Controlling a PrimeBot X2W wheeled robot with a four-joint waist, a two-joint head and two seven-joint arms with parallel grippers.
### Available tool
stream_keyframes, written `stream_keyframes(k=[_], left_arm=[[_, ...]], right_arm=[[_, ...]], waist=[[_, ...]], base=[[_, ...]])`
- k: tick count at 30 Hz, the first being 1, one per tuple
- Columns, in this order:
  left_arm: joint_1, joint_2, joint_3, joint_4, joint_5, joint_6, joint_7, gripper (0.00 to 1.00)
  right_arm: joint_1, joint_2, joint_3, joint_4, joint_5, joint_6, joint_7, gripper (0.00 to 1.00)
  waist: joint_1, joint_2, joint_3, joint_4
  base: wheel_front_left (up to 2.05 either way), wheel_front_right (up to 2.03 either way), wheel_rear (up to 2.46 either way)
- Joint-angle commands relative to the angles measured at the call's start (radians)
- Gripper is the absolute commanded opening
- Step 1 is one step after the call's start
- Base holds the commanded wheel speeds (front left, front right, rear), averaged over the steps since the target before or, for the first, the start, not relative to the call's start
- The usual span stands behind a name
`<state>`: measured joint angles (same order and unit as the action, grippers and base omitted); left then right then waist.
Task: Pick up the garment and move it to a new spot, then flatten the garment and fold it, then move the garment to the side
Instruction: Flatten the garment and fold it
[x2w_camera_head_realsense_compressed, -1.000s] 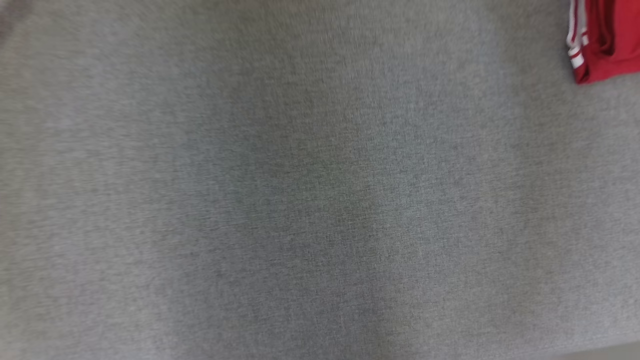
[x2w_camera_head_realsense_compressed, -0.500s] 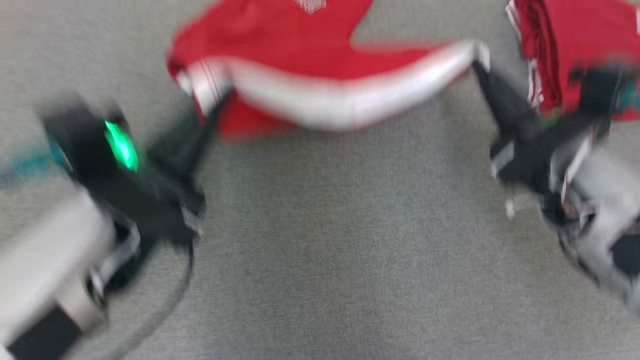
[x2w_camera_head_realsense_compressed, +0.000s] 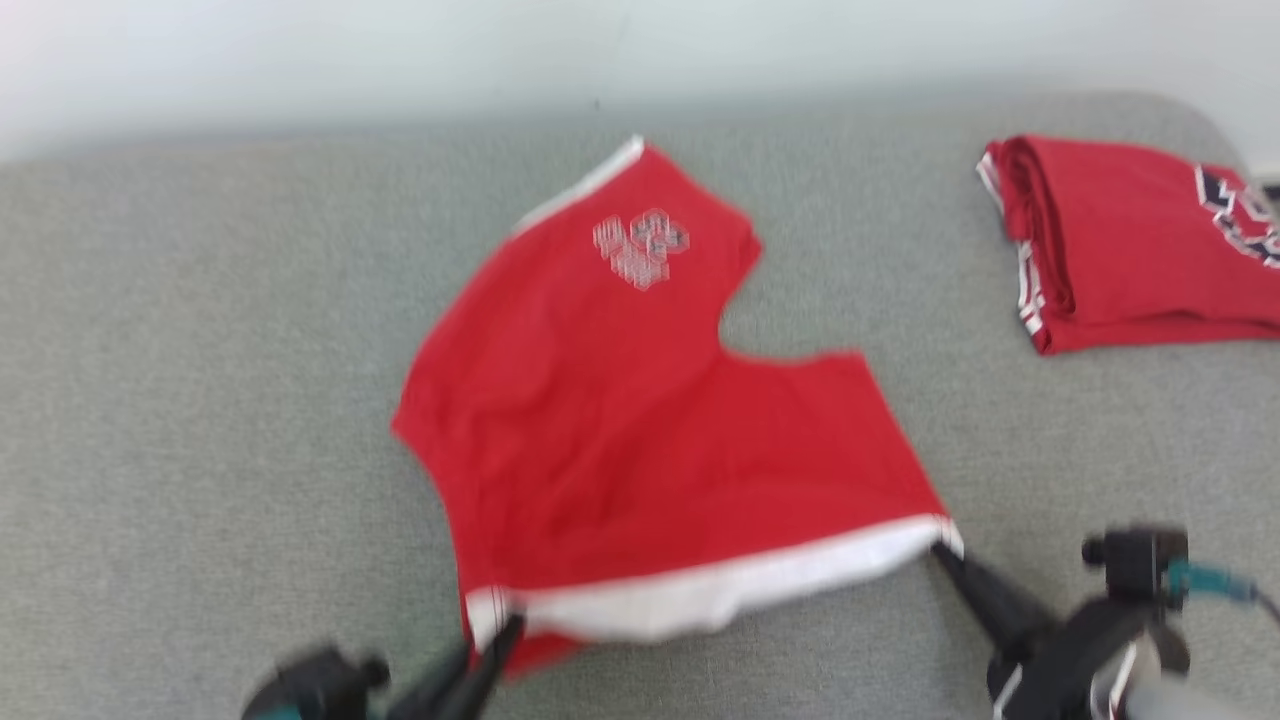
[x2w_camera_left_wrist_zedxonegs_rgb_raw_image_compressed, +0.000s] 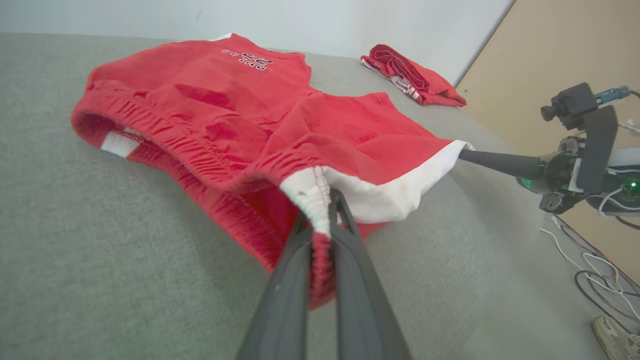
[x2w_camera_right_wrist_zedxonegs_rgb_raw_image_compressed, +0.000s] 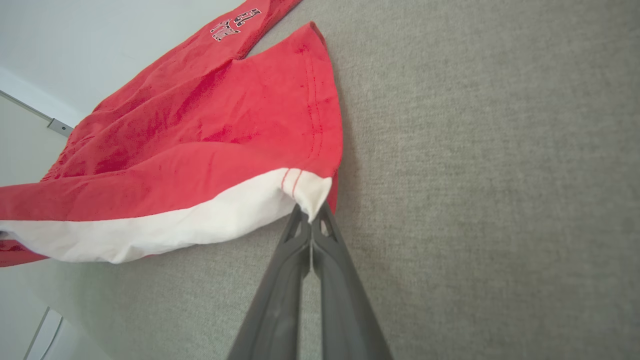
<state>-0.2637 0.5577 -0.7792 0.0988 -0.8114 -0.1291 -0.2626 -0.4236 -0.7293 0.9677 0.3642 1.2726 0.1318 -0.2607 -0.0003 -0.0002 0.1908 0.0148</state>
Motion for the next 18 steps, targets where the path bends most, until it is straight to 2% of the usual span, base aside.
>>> stream_keyframes(k=[1,5,10,14,18], left_arm=[[0.034,0.002,-0.004,0.002,0.018,0.0,-0.003,0.0],[0.155,-0.009,0.067,-0.008,0.074,0.0,-0.003,0.0],[0.272,-0.022,0.137,-0.064,0.14,0.0,-0.003,0.0],[0.316,-0.059,0.186,-0.102,0.186,0.0,-0.003,0.0],[0.298,-0.089,0.208,-0.132,0.22,-0.001,-0.003,0.0]], right_arm=[[0.026,0.009,-0.005,-0.01,0.017,-0.003,-0.004,0.0],[0.15,-0.004,-0.001,-0.061,0.052,-0.003,-0.004,0.0],[0.253,-0.05,-0.006,-0.143,0.085,-0.003,-0.001,0.0],[0.267,-0.065,-0.08,-0.192,0.103,-0.003,-0.003,0.0],[0.212,-0.088,-0.162,-0.221,0.094,-0.003,-0.004,0.0]], waist=[[0.0003,0.0002,-0.056,0.006],[0.0003,0.0002,-0.103,0.013],[0.0003,0.0002,-0.12,0.017],[0.0003,0.0002,-0.119,0.02],[0.0003,0.0002,-0.123,0.04]], base=[[0.0,0.0,0.0],[0.0,0.0,0.0],[0.0,0.0,0.0],[0.0,0.0,0.0],[0.0,0.0,0.0]])
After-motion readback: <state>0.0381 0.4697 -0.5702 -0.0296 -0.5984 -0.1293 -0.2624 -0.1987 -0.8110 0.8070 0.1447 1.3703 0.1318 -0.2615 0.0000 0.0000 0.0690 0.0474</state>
